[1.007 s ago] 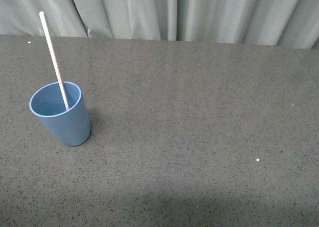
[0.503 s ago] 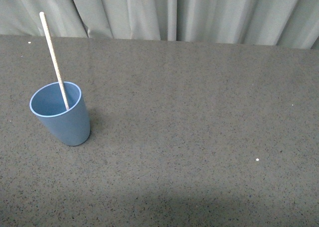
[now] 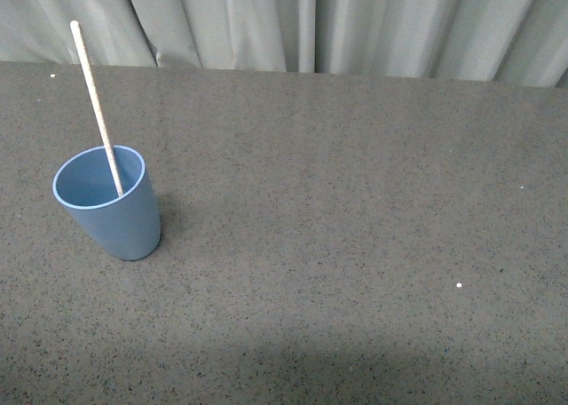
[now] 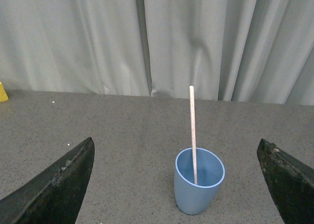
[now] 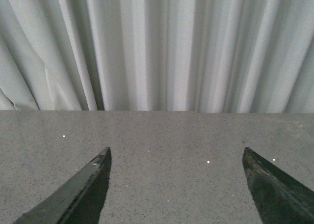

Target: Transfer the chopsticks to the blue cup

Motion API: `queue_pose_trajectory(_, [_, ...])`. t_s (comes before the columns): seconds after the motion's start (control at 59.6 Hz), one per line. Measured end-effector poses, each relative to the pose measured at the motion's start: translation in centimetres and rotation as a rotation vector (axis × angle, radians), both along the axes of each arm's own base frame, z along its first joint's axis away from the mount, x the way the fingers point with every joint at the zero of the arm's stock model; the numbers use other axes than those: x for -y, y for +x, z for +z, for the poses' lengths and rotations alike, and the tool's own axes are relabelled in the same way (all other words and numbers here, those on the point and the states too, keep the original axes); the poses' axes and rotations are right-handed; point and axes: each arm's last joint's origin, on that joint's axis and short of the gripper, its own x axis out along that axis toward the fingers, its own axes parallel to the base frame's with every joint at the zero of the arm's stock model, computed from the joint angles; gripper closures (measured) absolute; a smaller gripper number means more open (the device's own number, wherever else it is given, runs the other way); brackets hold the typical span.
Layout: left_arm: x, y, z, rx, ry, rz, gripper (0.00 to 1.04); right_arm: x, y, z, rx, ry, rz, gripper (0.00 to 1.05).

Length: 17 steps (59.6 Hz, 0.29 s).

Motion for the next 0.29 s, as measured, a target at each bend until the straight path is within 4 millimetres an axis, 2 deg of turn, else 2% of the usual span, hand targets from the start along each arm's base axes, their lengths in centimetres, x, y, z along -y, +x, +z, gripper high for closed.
queue_pose_trajectory(0.117, [0.0, 0.0, 0.0, 0.0, 0.0, 0.0, 0.07, 0.0, 0.0, 0.0, 0.0, 0.0, 0.0, 0.08])
queue_pose_trajectory(0.285, [0.0, 0.0, 0.0, 0.0, 0.0, 0.0, 0.07, 0.0, 0.0, 0.0, 0.0, 0.0, 0.0, 0.09])
